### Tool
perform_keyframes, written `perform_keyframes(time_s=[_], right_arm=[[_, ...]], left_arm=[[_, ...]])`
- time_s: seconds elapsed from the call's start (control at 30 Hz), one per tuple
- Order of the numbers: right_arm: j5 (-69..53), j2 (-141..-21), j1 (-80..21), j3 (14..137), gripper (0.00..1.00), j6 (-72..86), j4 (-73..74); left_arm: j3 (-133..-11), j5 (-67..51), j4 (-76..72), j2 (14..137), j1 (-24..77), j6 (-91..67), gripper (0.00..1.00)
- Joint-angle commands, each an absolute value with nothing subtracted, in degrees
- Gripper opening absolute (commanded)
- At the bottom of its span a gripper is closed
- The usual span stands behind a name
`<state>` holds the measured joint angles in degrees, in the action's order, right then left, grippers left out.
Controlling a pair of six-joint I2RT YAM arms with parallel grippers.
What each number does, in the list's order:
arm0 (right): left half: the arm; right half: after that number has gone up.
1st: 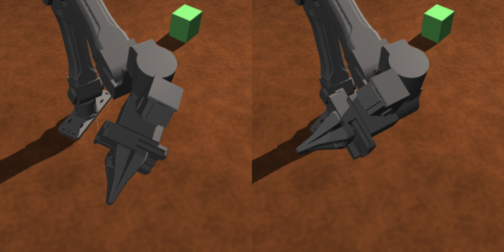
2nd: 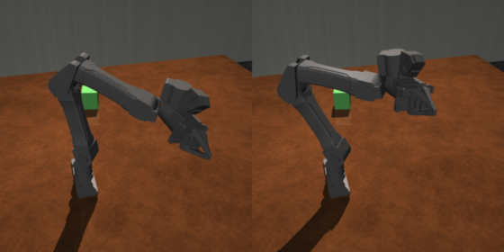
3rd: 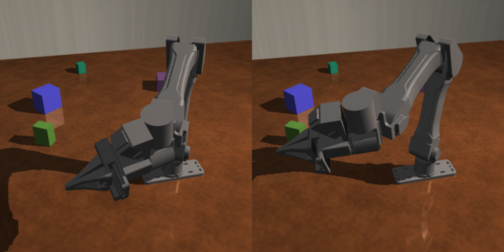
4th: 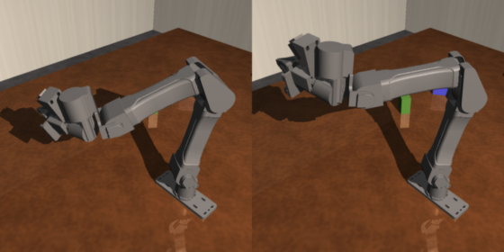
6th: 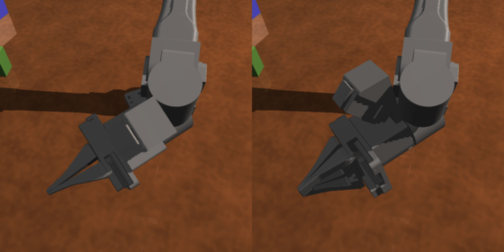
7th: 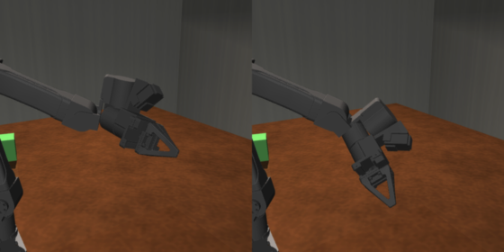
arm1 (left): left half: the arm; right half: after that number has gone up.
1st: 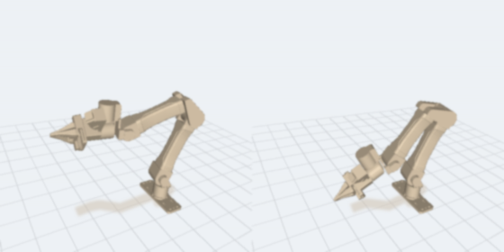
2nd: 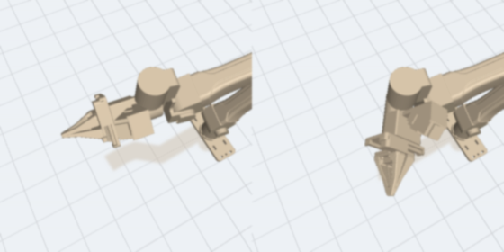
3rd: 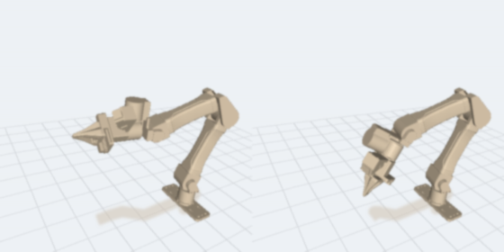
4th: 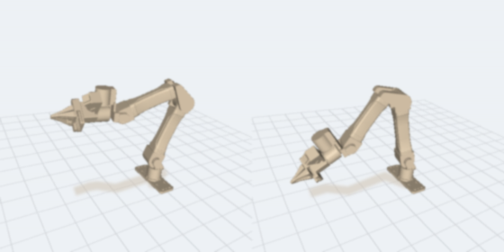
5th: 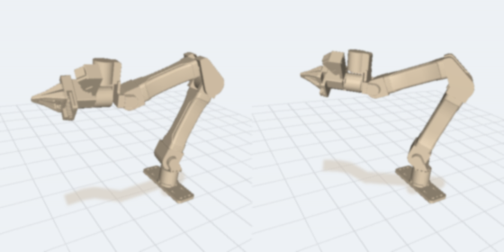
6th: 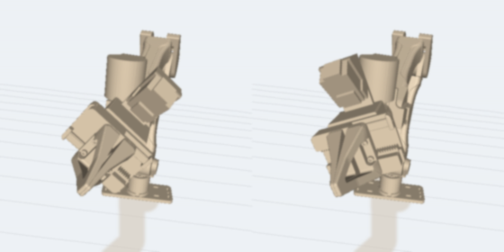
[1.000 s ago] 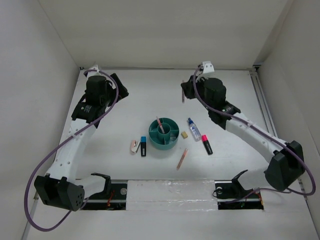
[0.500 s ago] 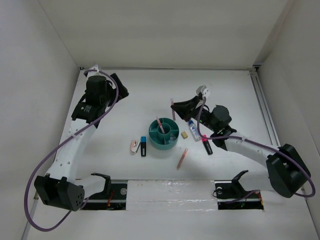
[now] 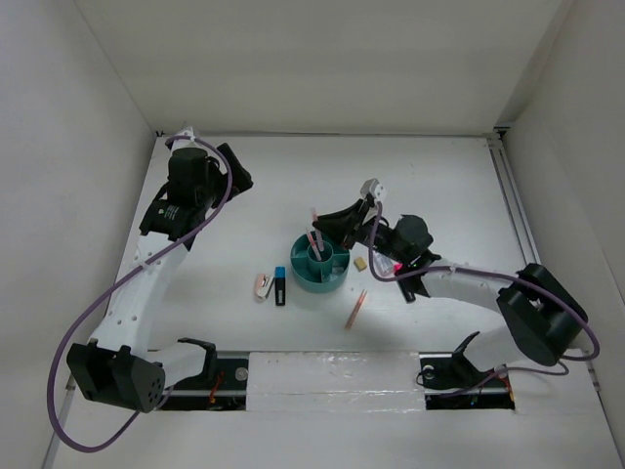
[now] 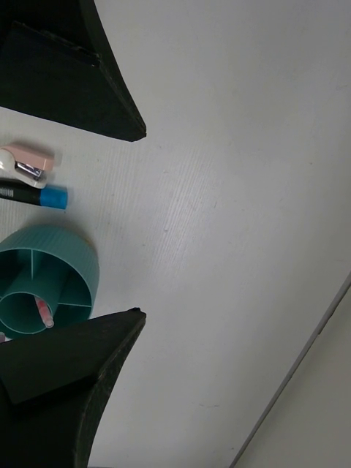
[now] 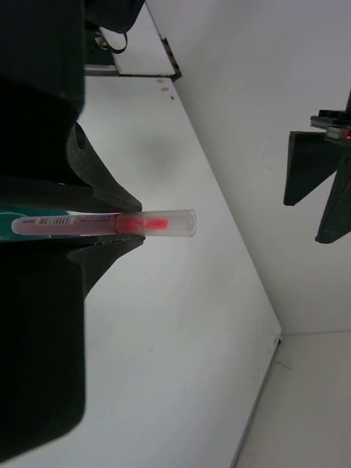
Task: Sort the stationery into containers
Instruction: Place the pen in the storage box, then pick up the pen from the center of the board.
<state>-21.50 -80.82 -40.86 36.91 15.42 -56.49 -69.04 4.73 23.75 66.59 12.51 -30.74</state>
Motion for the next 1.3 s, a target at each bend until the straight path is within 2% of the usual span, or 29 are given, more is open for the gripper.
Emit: perform_keyframes(time_s=[0.0,0.37,0.7,0.8,0.83,1.0,1.03,1.1,1.13,1.17,1.23,1.27], right_arm=[[-22.15,-82.61,-42.27,36.74,0.0,16.52,-65.03],[-19.0,-86.22,-42.28,33.93,0.0,16.52,-68.03],[-18.37,-85.44,-42.8,31.29,0.3,16.52,-69.17],[-16.71,-82.63,-43.42,31.29,0.51,15.74,-66.99],[-15.22,-81.83,-43.42,31.29,1.0,14.86,-65.93],[-8.72,-76.39,-45.61,31.99,1.0,13.97,-59.07],[-6.18,-73.24,-46.4,32.86,1.0,13.28,-54.36],[9.95,-69.89,-50.77,37.58,1.0,12.57,-44.27],[16.72,-67.61,-52.37,39.88,1.0,15.79,-31.85],[31.4,-67.59,-53.77,42.51,1.0,19.13,-24.25],[42.57,-66.97,-57.73,50.92,1.0,27.03,-7.2],[47.76,-67.49,-59.14,53.06,1.0,37.51,8.37]], left_arm=[[-70.49,4.04,21.97,65.13,12.3,-30.5,1.0],[-70.49,3.52,21.97,65.13,12.3,-29.97,1.0],[-70.49,2.37,21.45,65.13,12.3,-29.97,1.0],[-70.49,2.37,21.45,65.13,12.3,-29.97,1.0],[-70.49,2.37,21.45,65.13,12.3,-29.97,1.0],[-70.49,2.37,21.45,65.13,12.3,-29.97,1.0],[-70.49,3.42,21.45,65.13,12.3,-29.97,1.0],[-70.49,5.0,22.58,65.13,12.3,-29.97,1.0],[-70.49,6.14,23.11,65.13,12.3,-29.97,1.0],[-71.1,8.76,23.64,65.13,12.3,-30.58,1.0],[-71.63,10.8,24.79,65.13,12.3,-31.11,1.0],[-71.63,11.42,24.79,65.13,12.3,-31.11,1.0]])
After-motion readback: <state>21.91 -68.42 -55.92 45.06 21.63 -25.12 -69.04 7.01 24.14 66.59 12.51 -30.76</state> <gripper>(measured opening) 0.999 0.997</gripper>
